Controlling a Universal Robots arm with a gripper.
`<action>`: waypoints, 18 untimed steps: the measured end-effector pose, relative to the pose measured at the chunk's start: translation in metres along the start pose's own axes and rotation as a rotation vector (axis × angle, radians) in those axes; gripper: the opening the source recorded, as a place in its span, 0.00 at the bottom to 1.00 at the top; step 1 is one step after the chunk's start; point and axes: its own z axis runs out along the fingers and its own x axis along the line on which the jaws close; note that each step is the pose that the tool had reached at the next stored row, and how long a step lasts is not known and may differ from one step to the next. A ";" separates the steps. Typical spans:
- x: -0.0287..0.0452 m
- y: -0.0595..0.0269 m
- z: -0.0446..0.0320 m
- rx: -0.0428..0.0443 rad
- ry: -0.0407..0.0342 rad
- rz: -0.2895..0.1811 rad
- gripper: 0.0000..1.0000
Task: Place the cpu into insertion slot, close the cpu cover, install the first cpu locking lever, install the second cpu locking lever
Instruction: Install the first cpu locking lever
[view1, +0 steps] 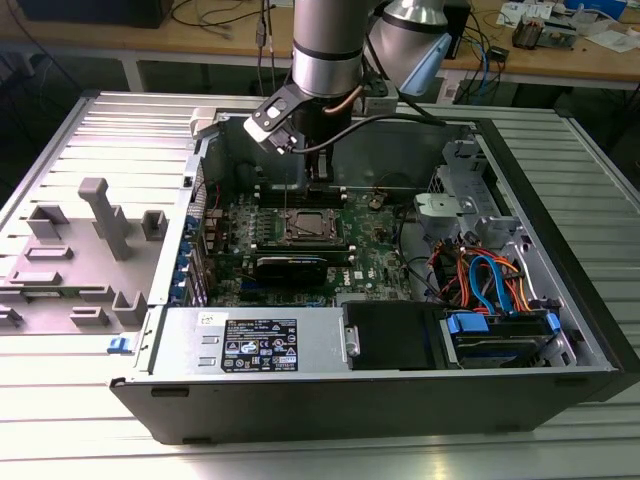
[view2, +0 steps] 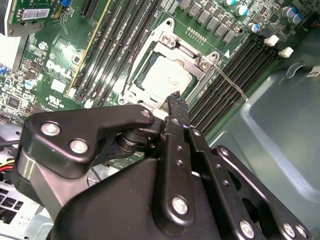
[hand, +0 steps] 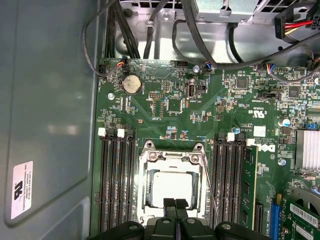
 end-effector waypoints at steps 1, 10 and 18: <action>0.0000 0.0000 0.0000 0.0000 -0.0001 -0.011 0.11; 0.0000 0.0000 0.0000 0.0005 -0.0005 -0.123 0.11; 0.0000 0.0000 0.0000 0.0011 -0.0019 -0.229 0.11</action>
